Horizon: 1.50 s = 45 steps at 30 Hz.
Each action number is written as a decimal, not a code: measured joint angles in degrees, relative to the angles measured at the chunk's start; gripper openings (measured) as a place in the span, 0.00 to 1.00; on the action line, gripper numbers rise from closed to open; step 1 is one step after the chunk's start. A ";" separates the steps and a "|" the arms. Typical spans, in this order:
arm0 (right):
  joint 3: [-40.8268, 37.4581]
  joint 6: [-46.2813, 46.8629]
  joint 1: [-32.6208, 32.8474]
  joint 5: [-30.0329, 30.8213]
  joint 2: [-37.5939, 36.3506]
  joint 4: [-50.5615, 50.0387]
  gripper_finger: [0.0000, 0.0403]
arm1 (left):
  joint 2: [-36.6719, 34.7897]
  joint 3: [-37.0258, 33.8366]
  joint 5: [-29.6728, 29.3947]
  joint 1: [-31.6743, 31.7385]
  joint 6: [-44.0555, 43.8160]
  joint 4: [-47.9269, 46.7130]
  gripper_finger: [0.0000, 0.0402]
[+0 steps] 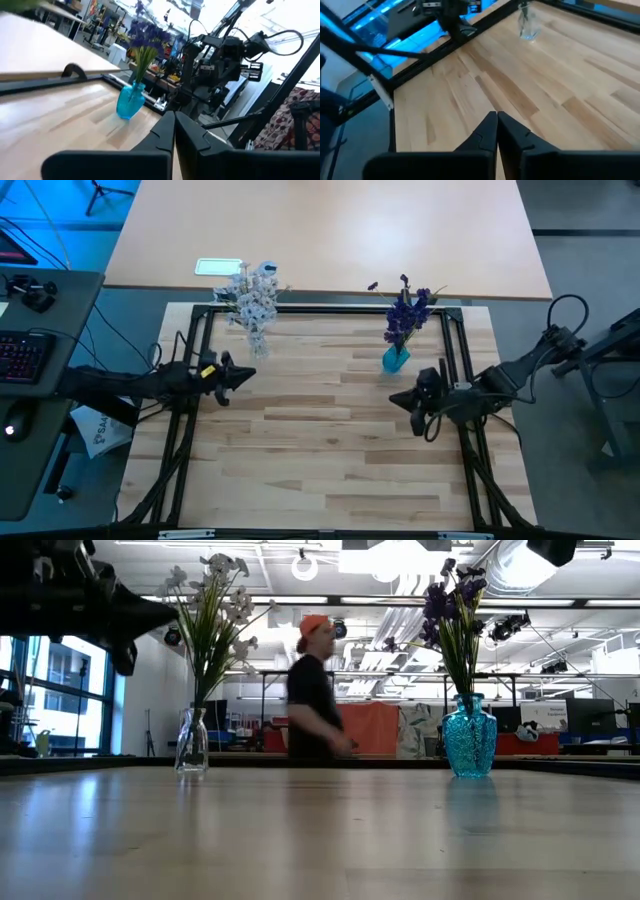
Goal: Sort flowers into vase by color
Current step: Return to Home Position
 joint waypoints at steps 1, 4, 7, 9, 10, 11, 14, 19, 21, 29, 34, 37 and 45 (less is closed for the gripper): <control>-0.45 -0.66 -0.16 -0.81 -0.24 0.47 0.01 | -0.36 -0.55 -0.13 0.04 -0.53 -0.92 0.00; -1.37 -1.89 -0.78 -8.04 -0.36 -0.01 0.00 | -0.73 -0.50 0.02 0.04 -0.61 -1.11 0.00; -2.61 1.23 -1.16 -15.13 -0.17 0.59 0.01 | -0.78 -0.44 0.01 0.04 1.19 -0.68 0.00; -3.81 3.25 -1.15 -15.67 -0.17 1.89 0.00 | -0.71 -0.44 0.00 0.02 1.23 -1.00 0.00; -4.38 3.97 -1.05 -15.65 -0.17 2.36 0.00 | -0.73 -0.44 0.00 0.04 1.19 -1.56 0.00; -4.99 4.23 -0.85 -15.61 -0.17 2.88 0.00 | -0.70 -0.44 0.00 0.04 1.23 -2.43 0.00; -7.17 4.36 0.16 -14.94 -0.27 6.63 0.00 | -0.63 -0.45 0.60 0.02 -0.30 -5.89 0.00; -13.20 4.36 4.49 -9.96 -2.03 16.00 0.00 | -0.52 -0.46 1.94 0.00 -1.98 -9.79 0.00; -16.50 4.31 7.01 -7.59 -3.24 19.27 0.00 | -0.54 -0.46 1.94 0.00 -1.13 -10.58 0.00; -26.33 -9.06 6.85 -6.39 -9.10 34.16 0.00 | -0.52 -0.44 1.94 0.00 0.23 -10.81 0.00; -25.34 -28.94 -8.35 -28.95 -8.22 38.86 0.00 | -0.52 -0.44 1.94 0.00 0.25 -10.80 0.00; -25.41 -37.98 -18.22 -39.44 -7.49 39.10 0.00 | -0.52 -0.46 1.94 0.02 0.27 -10.85 0.00; -32.89 -41.44 -31.35 -55.88 -13.01 41.96 0.00 | -0.52 -0.44 1.94 0.02 0.28 -11.09 0.00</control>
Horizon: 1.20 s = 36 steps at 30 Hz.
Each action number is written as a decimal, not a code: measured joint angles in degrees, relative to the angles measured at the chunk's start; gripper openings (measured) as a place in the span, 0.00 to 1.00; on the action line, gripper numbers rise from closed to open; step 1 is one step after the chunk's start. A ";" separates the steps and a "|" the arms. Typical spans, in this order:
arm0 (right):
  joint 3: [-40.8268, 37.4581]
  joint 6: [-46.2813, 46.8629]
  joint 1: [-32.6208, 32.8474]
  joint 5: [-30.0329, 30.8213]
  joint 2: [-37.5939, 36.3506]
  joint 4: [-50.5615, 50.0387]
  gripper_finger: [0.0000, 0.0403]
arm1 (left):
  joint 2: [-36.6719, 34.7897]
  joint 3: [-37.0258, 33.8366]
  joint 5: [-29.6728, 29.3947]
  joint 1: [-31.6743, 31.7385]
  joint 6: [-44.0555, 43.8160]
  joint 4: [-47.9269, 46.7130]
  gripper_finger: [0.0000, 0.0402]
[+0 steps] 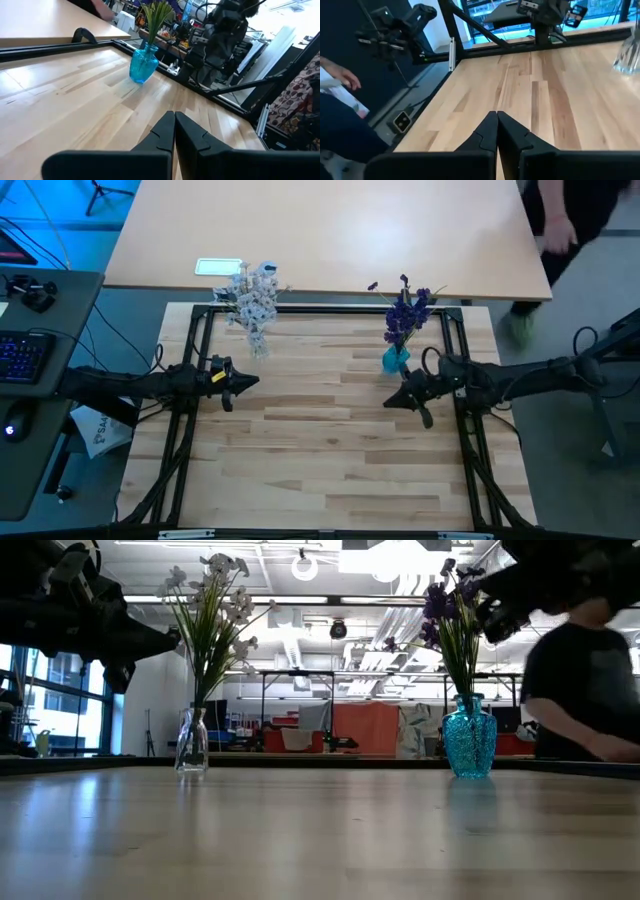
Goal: Sort flowers into vase by color
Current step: Return to Home Position
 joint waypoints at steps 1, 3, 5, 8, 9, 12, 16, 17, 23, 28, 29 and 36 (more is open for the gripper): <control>-1.29 0.69 -0.02 0.00 -1.64 -0.04 0.00 | 0.00 0.00 0.00 0.00 -0.01 0.00 0.00; -4.00 2.28 0.33 -0.19 -5.52 0.00 0.00 | 0.00 0.00 0.00 0.00 -0.01 -0.02 0.00; -6.36 4.10 1.27 0.18 -9.62 0.08 0.00 | 0.00 0.00 0.00 0.00 0.02 -0.02 0.00; -9.57 6.35 3.48 3.35 -15.58 0.00 0.00 | 0.00 0.00 0.00 0.00 0.01 -0.07 0.00; -10.49 6.66 4.32 4.91 -17.47 0.05 0.00 | 0.00 0.00 0.00 0.00 0.01 -0.07 0.00; -13.01 7.01 7.01 9.96 -22.74 0.05 0.00 | 0.00 0.00 0.00 0.00 0.02 -0.09 0.00; -14.93 6.40 9.68 13.01 -27.63 0.03 0.00 | 0.00 0.00 0.00 0.00 0.00 -0.09 0.00; -15.38 6.05 10.10 13.30 -28.53 0.01 0.00 | 0.00 0.00 0.01 0.00 0.02 -0.11 0.00; -20.31 3.37 10.96 14.71 -32.21 1.66 0.00 | 0.00 0.00 0.00 0.00 0.01 -0.11 0.00; -21.15 -0.83 10.68 14.65 -32.78 3.24 0.00 | 0.00 0.00 0.02 0.00 0.02 -0.11 0.00; -21.15 -2.12 10.68 14.19 -32.82 3.43 0.00 | 0.00 0.00 0.01 0.00 0.02 -0.13 0.00; -21.15 -5.35 10.68 16.70 -32.76 -2.26 0.00 | 0.00 0.00 0.02 0.00 0.02 -0.15 0.00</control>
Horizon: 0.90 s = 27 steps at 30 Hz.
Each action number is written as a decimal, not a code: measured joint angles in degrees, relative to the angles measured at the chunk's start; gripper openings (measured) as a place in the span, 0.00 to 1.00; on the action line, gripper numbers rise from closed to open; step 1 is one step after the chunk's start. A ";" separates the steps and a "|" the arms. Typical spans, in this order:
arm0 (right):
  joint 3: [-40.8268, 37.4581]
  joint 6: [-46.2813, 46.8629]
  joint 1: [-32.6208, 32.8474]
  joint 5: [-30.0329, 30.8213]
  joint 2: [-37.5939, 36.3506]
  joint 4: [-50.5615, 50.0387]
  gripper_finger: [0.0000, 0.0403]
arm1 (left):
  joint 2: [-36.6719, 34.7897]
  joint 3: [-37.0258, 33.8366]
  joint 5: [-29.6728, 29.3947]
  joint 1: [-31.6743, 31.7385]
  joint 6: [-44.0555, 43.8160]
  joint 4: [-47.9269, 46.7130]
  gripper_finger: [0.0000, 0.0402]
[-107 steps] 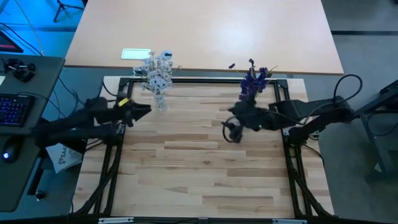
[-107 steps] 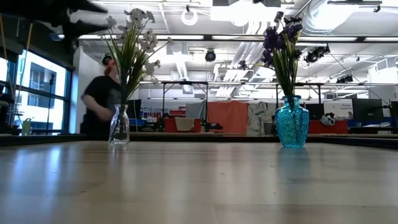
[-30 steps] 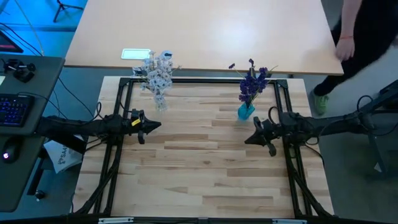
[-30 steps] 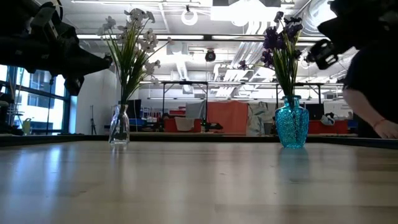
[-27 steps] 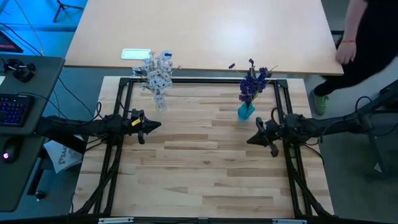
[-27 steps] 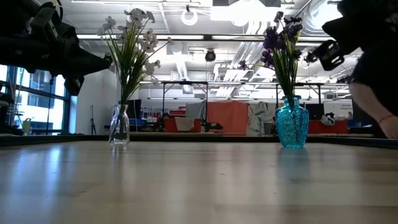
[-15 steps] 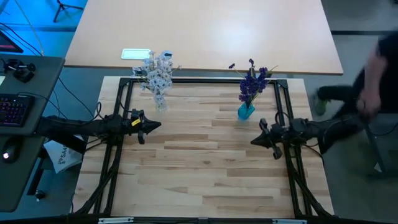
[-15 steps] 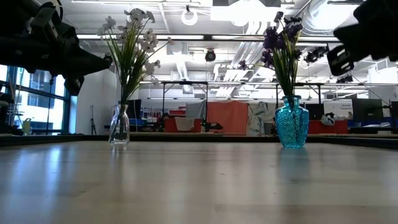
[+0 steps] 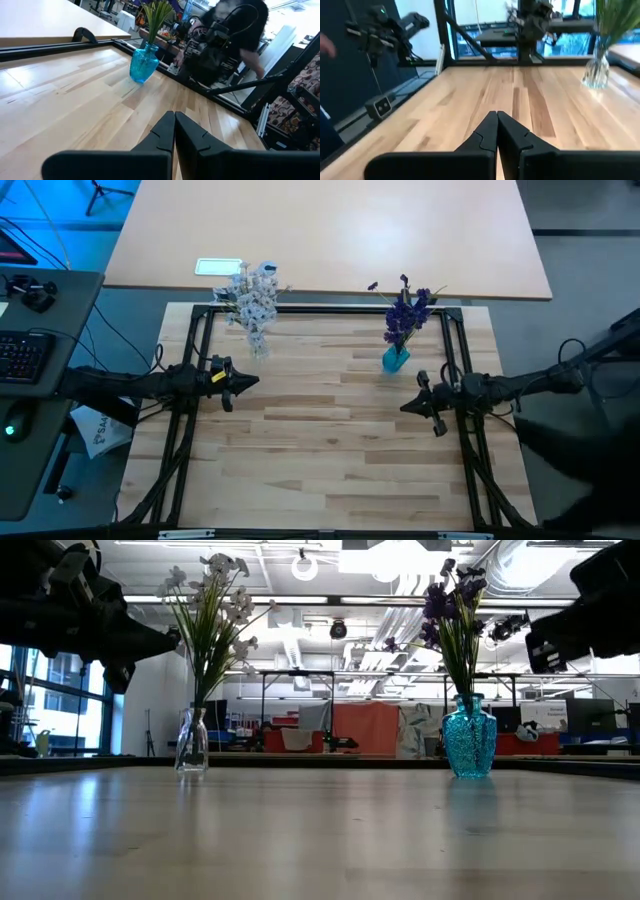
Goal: Sort flowers into vase by color
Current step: Return to Home Position
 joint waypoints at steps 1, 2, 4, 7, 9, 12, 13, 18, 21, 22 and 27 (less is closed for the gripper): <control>0.00 0.36 0.00 0.30 0.01 -0.79 0.00 | 0.00 0.00 -0.02 0.00 0.00 0.00 0.00; 0.00 1.08 0.00 0.31 -0.01 -1.53 0.00 | 0.01 0.00 -0.01 0.00 0.00 0.00 0.00; 0.00 2.10 0.00 0.28 -0.01 -2.98 0.00 | 0.00 0.00 -0.02 0.00 0.00 0.00 0.00; 0.00 2.76 0.00 0.29 0.06 -4.74 0.00 | 0.00 0.00 -0.01 0.00 0.00 -0.02 0.00; 0.00 2.58 0.00 0.28 0.18 -4.83 0.00 | 0.00 0.00 -0.02 0.00 0.00 0.00 0.00; 0.01 2.28 0.00 0.28 0.16 -4.86 0.00 | 0.00 0.00 -0.01 0.00 0.00 -0.02 0.00; 0.02 2.28 0.00 0.28 0.18 -4.88 0.00 | 0.00 0.00 0.00 0.00 0.00 -0.02 0.00; 0.04 2.28 0.00 0.30 0.18 -5.00 0.00 | 0.00 0.00 0.00 0.00 0.00 -0.02 0.00; 0.04 2.28 0.00 0.29 0.18 -5.02 0.00 | 0.00 0.00 0.00 0.00 0.00 -0.02 0.00; 0.04 2.28 0.00 0.29 0.18 -5.02 0.00 | 0.00 0.00 0.00 0.00 0.00 -0.02 0.00; 0.07 2.28 0.00 0.28 0.18 -5.07 0.00 | 0.00 0.00 0.00 0.00 0.00 -0.02 0.00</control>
